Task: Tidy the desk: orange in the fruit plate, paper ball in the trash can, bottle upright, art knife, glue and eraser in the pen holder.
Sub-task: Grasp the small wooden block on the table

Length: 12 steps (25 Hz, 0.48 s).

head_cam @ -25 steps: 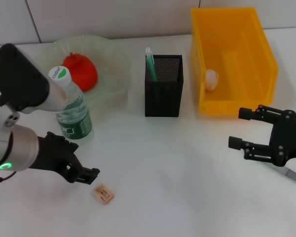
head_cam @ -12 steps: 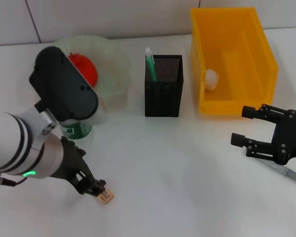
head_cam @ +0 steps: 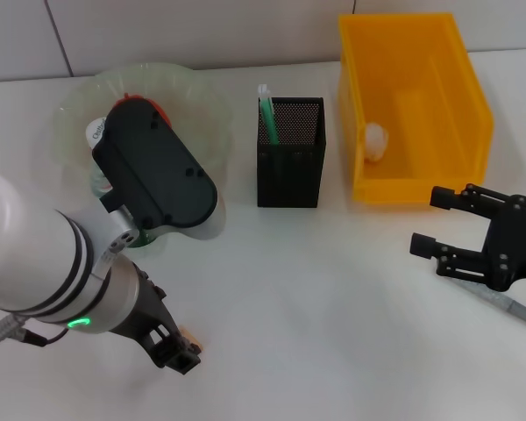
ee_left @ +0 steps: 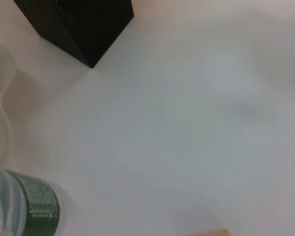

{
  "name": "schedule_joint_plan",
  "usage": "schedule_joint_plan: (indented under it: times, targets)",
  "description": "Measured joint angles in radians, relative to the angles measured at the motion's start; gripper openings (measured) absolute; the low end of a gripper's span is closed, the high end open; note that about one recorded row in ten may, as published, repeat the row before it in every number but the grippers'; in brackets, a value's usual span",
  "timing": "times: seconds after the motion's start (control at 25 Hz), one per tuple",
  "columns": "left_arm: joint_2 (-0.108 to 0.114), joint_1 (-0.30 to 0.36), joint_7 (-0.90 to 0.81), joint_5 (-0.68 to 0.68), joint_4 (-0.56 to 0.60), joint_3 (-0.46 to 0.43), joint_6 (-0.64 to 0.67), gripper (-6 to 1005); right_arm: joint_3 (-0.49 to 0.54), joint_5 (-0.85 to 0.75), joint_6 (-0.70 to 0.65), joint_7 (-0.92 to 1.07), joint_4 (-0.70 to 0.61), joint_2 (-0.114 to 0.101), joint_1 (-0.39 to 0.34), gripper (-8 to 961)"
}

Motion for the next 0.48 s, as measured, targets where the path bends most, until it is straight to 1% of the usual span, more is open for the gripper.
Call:
schedule_joint_plan:
  times: [0.48]
  targets:
    - [0.0, -0.015, -0.051, 0.0, -0.071, 0.004, -0.042, 789, 0.005, 0.0, -0.007, -0.01, 0.027, 0.0, 0.009, 764]
